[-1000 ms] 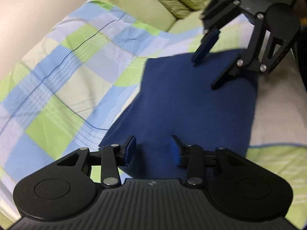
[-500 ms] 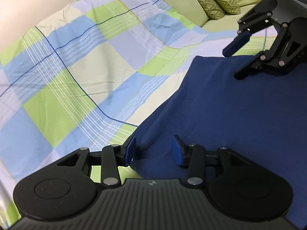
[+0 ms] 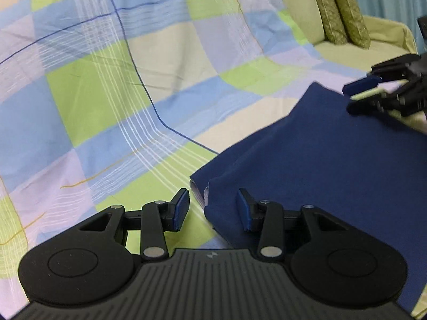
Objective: Fold clothes
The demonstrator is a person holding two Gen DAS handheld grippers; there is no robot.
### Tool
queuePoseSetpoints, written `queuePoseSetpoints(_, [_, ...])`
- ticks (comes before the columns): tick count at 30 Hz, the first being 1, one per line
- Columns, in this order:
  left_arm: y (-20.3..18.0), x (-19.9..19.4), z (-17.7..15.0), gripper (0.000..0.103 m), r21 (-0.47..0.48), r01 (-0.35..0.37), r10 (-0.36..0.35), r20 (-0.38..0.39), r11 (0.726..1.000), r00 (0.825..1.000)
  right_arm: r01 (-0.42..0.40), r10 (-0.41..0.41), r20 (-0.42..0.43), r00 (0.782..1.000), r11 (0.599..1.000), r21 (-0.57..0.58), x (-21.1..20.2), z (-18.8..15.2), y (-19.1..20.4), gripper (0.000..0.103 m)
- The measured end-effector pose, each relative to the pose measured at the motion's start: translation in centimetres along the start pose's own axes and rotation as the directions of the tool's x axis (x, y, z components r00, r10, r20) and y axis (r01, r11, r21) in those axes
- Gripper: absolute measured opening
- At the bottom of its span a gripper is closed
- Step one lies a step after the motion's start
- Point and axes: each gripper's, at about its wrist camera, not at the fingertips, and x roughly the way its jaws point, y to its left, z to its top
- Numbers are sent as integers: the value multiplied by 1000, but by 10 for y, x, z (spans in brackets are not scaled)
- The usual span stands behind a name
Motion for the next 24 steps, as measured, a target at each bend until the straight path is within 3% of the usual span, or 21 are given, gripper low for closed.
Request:
queuePoseSetpoints(6, [11, 4, -3, 39, -78, 27, -28, -5, 997, 1000, -80, 78, 18, 997, 976, 203, 10, 0, -27, 43])
queuePoseSetpoints(8, [13, 7, -2, 32, -94, 46, -47, -10, 995, 999, -81, 79, 21, 997, 966, 245, 12, 1, -33, 41])
queuePoseSetpoints(10, [14, 9, 0, 14, -112, 80, -82, -14, 990, 997, -78, 77, 14, 997, 966, 245, 15, 1, -36, 37])
queuePoseSetpoints(12, [13, 8, 1, 7, -117, 80, -82, -8, 990, 997, -73, 72, 10, 997, 966, 247, 18, 2, -37, 29])
queuePoseSetpoints(13, [13, 7, 0, 0, -119, 76, -77, -4, 990, 997, -66, 65, 13, 998, 966, 248, 17, 3, -36, 15])
queuePoseSetpoints(19, [8, -13, 4, 0, -81, 18, -12, 74, 997, 997, -22, 20, 17, 1000, 986, 167, 9, 10, -22, 7])
queuePoseSetpoints(24, [11, -8, 12, 0, -57, 1, 4, 82, 998, 997, -3, 0, 25, 1000, 993, 118, 7, 18, -17, 7])
